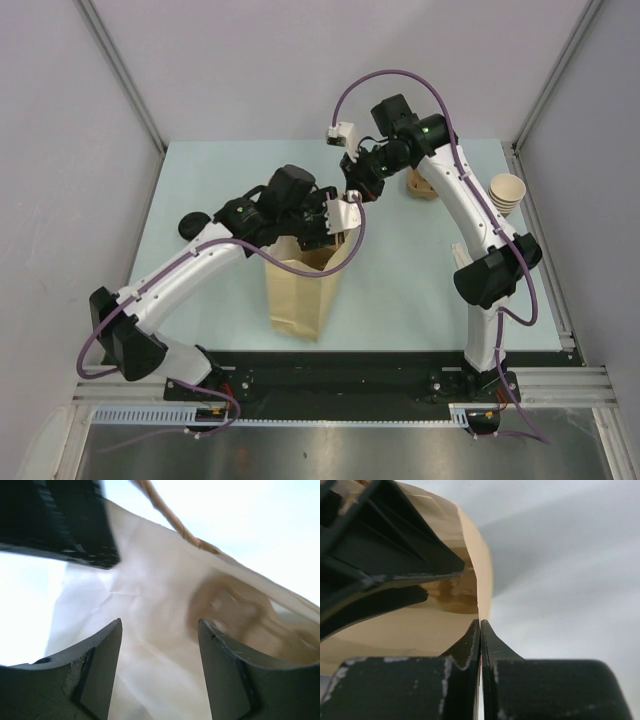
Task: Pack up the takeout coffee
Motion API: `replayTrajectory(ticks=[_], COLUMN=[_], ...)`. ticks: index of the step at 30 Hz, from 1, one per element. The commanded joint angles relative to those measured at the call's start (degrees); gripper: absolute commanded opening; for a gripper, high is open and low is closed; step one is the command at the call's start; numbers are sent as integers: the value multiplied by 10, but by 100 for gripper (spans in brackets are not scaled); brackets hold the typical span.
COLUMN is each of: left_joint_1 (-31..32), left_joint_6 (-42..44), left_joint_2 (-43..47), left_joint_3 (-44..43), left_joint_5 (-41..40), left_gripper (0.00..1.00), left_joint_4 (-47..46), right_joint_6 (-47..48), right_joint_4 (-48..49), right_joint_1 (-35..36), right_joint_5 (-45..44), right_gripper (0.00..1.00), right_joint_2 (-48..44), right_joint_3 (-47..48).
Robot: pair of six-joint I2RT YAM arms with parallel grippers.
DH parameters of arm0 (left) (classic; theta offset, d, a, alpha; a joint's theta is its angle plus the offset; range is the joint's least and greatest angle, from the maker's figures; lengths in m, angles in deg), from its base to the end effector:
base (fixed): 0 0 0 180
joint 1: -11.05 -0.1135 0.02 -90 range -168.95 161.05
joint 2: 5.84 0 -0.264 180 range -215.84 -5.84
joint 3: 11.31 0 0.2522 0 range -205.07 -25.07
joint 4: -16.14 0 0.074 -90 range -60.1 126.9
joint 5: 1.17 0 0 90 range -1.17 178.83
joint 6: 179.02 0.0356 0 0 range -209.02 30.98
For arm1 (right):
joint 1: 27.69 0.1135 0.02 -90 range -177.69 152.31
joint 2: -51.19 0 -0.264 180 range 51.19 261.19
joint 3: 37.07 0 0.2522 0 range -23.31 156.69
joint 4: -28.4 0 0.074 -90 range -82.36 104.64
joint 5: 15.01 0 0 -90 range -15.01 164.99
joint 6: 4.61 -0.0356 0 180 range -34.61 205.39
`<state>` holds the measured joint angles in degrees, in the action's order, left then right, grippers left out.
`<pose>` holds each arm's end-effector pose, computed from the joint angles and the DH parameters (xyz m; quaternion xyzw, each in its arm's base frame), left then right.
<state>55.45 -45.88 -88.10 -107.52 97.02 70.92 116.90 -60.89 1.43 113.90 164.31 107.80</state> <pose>0.2193 -0.2218 0.3645 0.6489 0.6344 -0.0695 0.4142 0.3322 0.2106 0.4032 -0.5373 0.7345 0.3142 0.2701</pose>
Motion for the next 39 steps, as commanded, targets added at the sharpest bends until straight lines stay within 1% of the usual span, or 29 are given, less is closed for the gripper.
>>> replayTrajectory(ticks=[1,5,6,8,12,16,17,20,24,28,31,37,39], left_joint_1=[3,3,3,6,6,6,6,7,5,5,5,9,9], left_joint_6=[-44,-57,-61,-59,-60,-56,-37,-15,-38,-74,-89,-70,-62], left_joint_2=[40,72,79,76,69,95,98,97,83,83,99,143,151], left_joint_3=[-19,14,17,12,15,64,75,85,75,84,106,145,150], left_joint_5=[27,18,19,17,8,15,15,3,-10,-29,-34,19,28], left_gripper=[66,67,70,73,73,73,75,77,78,81,72,57,56], left_joint_4=[-38,-87,-89,-75,-59,-71,-71,-63,-53,-73,-108,-156,-163], right_joint_6=[-7,-7,0,7,9,8,8,7,7,-1,-6,-14,-17], right_joint_4=[17,35,40,42,41,36,35,32,33,41,49,61,62], right_joint_1=[-1,2,4,9,10,8,8,8,8,13,15,16,15], right_joint_5=[12,-9,-16,-25,-29,-30,-30,-25,-24,-27,-29,-31,-27], right_gripper=[0,0,0,0,0,0,0,0,0,0,0,0,0], right_joint_2=[-33,-49,-56,-61,-66,-71,-72,-72,-78,-85,-93,-97,-96], right_joint_3=[2,-17,-23,-34,-35,-37,-38,-39,-48,-61,-79,-96,-98])
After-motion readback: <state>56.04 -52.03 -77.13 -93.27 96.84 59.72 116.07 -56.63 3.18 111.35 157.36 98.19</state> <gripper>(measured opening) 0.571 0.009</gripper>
